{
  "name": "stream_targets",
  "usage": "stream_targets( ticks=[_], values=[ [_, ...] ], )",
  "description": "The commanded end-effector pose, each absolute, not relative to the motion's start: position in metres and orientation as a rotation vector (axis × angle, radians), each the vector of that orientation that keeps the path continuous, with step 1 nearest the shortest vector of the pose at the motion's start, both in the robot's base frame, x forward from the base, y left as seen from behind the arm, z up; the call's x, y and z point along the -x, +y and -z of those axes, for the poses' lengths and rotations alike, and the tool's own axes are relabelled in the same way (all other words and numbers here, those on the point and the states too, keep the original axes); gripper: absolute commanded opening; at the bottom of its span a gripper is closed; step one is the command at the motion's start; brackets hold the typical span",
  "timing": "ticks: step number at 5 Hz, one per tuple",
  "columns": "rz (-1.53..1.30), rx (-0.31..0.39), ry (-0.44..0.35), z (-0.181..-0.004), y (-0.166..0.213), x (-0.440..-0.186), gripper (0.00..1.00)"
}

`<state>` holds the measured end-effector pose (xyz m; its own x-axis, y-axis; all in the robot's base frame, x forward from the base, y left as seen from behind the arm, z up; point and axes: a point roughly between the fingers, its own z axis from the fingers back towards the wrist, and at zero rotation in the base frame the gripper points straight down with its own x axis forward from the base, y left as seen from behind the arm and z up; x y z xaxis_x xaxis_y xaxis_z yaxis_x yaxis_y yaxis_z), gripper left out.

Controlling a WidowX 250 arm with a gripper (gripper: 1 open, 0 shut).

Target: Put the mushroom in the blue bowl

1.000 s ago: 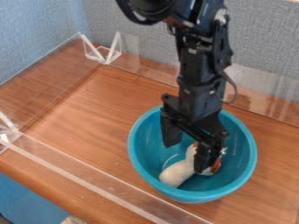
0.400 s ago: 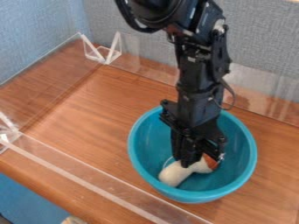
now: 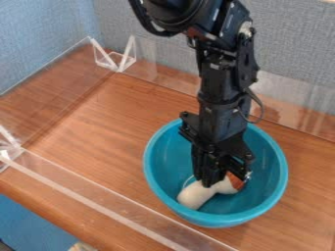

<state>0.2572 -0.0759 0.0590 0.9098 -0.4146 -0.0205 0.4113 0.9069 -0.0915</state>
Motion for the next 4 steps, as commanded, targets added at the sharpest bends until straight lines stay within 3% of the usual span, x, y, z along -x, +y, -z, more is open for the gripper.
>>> stream_targets(
  ticks=[1,4],
  values=[
    [0.429,0.086,-0.034,-0.080,-0.075,-0.263,0.00],
    [0.426,0.088,-0.060,-0.092,-0.072,-0.265,0.00]
  ],
)
